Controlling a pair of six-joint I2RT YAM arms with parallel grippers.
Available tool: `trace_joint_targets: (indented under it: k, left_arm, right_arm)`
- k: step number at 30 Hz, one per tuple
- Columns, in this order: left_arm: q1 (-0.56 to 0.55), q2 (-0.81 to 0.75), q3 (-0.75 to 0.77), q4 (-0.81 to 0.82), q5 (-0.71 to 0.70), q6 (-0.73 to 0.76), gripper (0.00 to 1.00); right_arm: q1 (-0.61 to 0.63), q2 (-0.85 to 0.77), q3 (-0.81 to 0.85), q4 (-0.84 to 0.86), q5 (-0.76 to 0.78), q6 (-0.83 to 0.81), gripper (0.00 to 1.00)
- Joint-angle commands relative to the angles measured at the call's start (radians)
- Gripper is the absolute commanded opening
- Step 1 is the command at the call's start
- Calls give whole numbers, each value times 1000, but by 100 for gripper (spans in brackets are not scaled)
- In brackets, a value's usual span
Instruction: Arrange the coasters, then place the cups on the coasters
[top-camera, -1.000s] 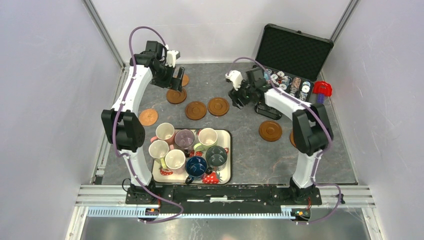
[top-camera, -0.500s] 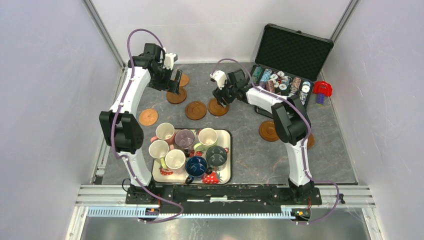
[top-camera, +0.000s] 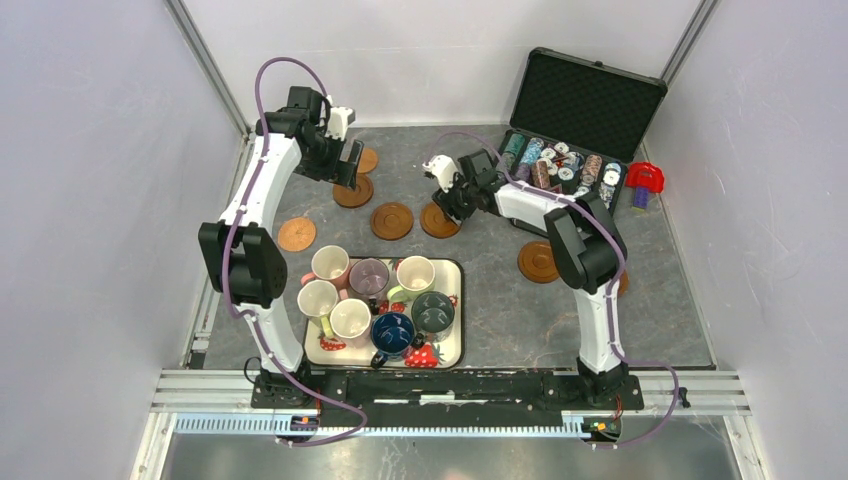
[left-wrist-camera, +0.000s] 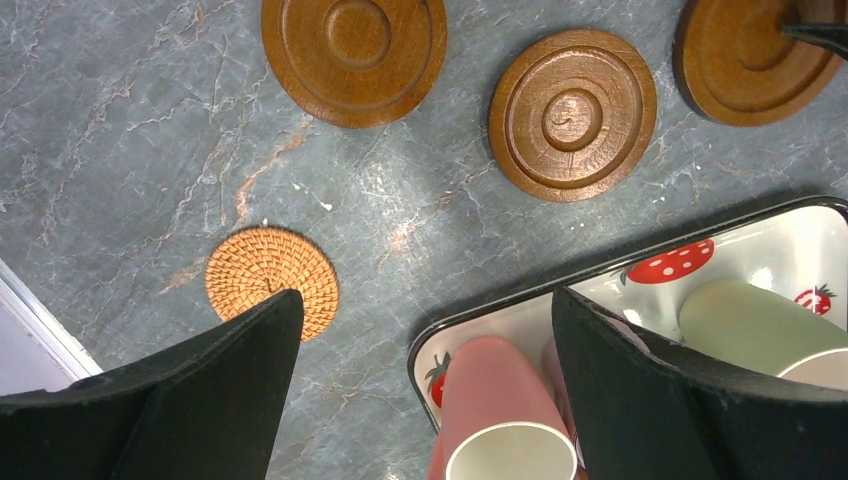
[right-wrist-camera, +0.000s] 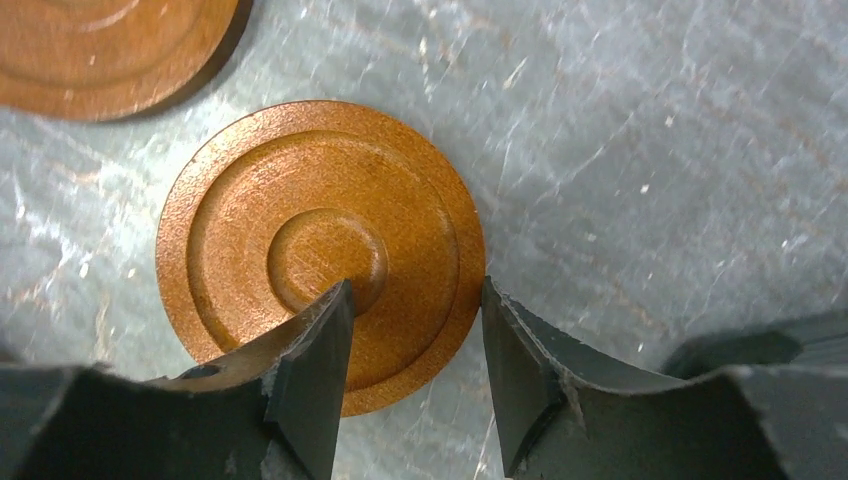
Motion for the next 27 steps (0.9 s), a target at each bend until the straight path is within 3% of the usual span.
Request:
trace_joint_targets:
  k: [1,16,27]
  left_arm:
    - [5,-31,32,-2,3,48,100]
    - [5,3,45,-2,66,54,100]
    - [4,25,58,-2,82,55,100]
  right_arm:
    - [-21,-80,-99,-71,4,-29,53]
    - [-129,-296,-426,-90,37,-124,45]
    - [-131,-330,-476,-74,-3,-84,45]
